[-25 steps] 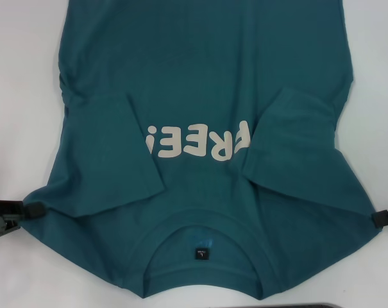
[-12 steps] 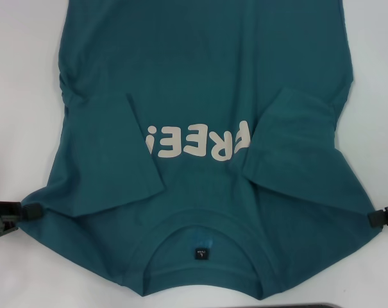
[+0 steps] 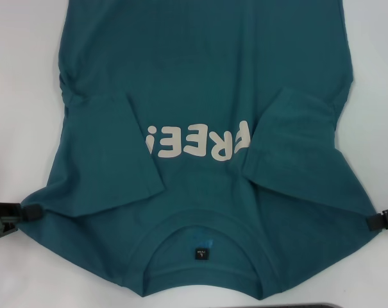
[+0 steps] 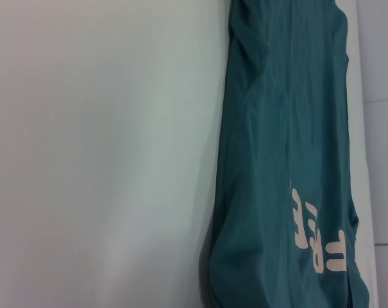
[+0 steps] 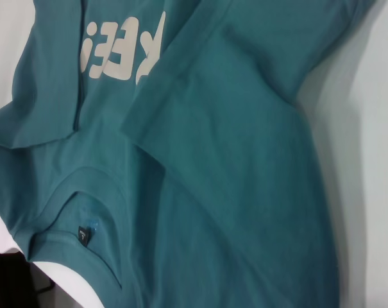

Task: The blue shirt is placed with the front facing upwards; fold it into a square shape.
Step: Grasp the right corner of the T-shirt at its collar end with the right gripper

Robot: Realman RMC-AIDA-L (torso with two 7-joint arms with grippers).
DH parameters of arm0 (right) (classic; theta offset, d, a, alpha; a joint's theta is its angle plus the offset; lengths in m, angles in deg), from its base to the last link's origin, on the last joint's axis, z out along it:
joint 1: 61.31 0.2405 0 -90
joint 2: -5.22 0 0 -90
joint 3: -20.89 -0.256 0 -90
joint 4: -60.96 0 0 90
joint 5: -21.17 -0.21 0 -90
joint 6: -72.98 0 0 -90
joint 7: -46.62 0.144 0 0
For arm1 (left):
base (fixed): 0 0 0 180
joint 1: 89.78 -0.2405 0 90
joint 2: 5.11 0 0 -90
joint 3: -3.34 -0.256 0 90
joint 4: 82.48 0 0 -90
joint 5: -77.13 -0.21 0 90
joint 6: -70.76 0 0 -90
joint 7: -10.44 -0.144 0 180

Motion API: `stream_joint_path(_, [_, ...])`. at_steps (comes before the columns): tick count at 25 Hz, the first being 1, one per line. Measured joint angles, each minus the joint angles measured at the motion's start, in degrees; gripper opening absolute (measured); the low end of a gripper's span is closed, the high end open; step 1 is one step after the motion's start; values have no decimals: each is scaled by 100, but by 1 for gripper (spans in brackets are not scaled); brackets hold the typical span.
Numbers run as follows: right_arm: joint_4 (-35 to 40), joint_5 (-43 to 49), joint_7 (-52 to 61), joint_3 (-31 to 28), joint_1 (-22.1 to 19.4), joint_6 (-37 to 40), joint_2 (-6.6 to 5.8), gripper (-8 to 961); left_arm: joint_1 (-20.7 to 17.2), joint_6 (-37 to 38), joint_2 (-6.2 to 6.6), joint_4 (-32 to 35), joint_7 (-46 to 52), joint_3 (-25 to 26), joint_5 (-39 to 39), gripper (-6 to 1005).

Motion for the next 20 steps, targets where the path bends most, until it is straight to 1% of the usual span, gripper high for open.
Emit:
stream_joint_path(7, [0,0,23,8,28,-16,49,852,4,1,0,0,0,15,0,29])
stream_joint_path(16, [-8,-1,62,93,86,-26,73,854,4,0,0,0,0,22,0,29])
stream_joint_path(20, [-8,-1,66,94,124,-19,107,853,-3,1,0,0,0,22,0,29])
